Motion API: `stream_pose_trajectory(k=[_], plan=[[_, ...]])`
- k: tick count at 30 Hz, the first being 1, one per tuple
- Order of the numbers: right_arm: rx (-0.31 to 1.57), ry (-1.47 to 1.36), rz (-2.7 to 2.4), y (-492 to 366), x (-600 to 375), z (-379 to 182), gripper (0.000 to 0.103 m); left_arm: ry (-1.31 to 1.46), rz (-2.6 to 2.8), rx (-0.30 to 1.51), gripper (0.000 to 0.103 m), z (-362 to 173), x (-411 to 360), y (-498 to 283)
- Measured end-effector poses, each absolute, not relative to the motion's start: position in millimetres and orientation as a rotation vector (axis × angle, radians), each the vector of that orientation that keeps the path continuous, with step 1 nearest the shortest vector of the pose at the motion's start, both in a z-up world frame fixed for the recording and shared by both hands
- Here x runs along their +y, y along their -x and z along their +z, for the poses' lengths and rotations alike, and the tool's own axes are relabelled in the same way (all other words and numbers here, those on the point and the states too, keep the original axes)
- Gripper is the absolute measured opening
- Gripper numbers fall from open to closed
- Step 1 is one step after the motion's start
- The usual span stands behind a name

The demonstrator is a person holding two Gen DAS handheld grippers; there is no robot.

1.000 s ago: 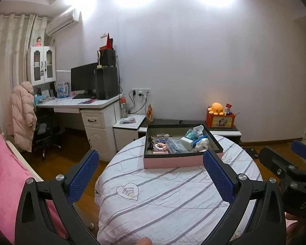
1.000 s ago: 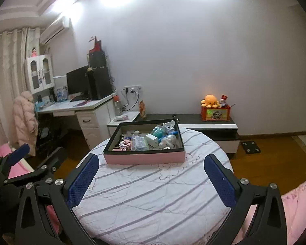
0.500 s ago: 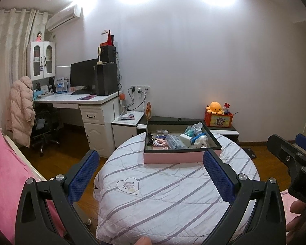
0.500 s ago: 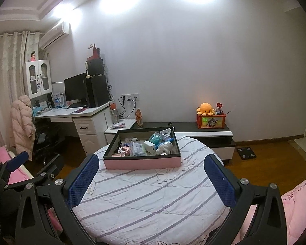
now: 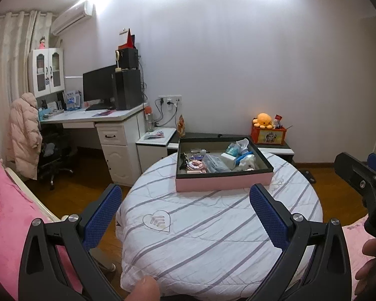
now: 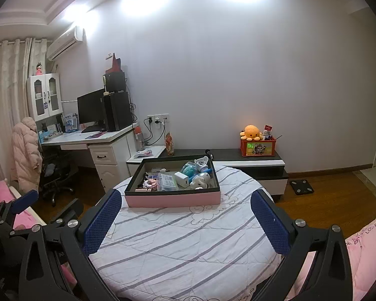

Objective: Organize rigid objects

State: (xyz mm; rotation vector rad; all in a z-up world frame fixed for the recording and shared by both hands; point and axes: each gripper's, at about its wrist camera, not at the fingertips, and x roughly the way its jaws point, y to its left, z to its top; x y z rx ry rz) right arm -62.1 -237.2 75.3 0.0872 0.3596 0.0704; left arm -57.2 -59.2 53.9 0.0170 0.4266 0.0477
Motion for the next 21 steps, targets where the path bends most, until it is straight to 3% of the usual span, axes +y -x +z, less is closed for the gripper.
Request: stream_pose_trajectory(k=[21], plan=[[0.385, -0.079, 0.076, 56, -234, 67, 0.103, 0.031, 0.025, 0.446, 0.103, 54, -47, 51]])
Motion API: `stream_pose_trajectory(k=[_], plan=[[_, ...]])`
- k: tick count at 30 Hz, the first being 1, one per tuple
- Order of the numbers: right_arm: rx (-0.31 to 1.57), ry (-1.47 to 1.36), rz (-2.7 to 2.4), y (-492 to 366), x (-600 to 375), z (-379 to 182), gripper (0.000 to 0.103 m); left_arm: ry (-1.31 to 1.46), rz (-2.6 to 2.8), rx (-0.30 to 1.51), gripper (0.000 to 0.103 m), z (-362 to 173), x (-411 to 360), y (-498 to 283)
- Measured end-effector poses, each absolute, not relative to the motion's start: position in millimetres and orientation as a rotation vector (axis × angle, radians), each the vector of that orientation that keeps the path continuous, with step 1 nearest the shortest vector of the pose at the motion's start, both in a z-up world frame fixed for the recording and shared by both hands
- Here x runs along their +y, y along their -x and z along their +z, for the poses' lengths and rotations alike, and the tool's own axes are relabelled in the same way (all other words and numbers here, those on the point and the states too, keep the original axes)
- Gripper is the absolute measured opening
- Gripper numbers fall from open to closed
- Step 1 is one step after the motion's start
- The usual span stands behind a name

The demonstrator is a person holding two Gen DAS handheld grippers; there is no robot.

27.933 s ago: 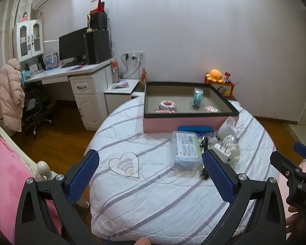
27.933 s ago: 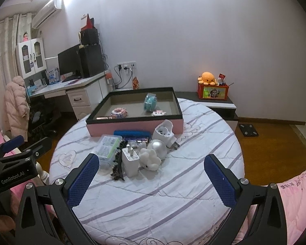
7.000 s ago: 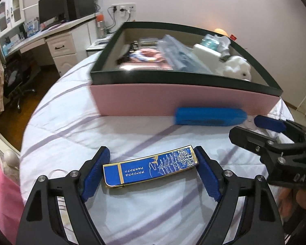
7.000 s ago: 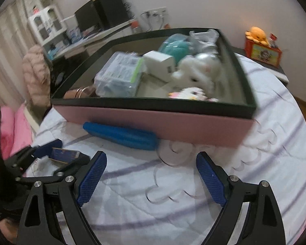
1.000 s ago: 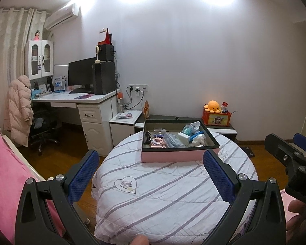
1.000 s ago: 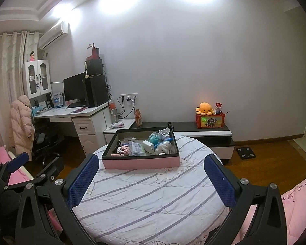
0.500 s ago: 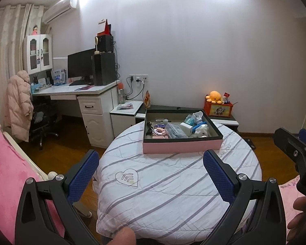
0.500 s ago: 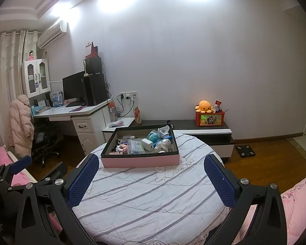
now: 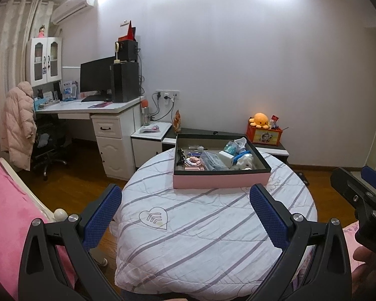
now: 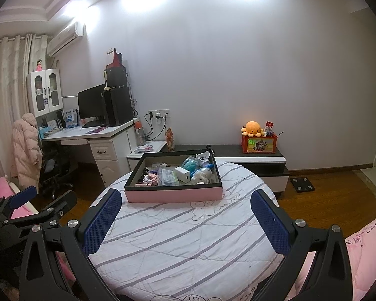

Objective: Organize rigid objects

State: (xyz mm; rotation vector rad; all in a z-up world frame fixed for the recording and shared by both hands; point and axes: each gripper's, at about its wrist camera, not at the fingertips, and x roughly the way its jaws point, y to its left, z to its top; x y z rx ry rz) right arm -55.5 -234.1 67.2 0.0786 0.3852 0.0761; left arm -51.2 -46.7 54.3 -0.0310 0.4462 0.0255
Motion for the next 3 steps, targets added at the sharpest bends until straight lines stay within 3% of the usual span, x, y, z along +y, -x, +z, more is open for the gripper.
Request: stream_pose_trajectory(k=[3], plan=[[0.385, -0.079, 0.076, 55.1, -233.7, 66.3, 0.103, 0.027, 0.025, 0.442, 0.103, 54.4, -47.2, 51.9]])
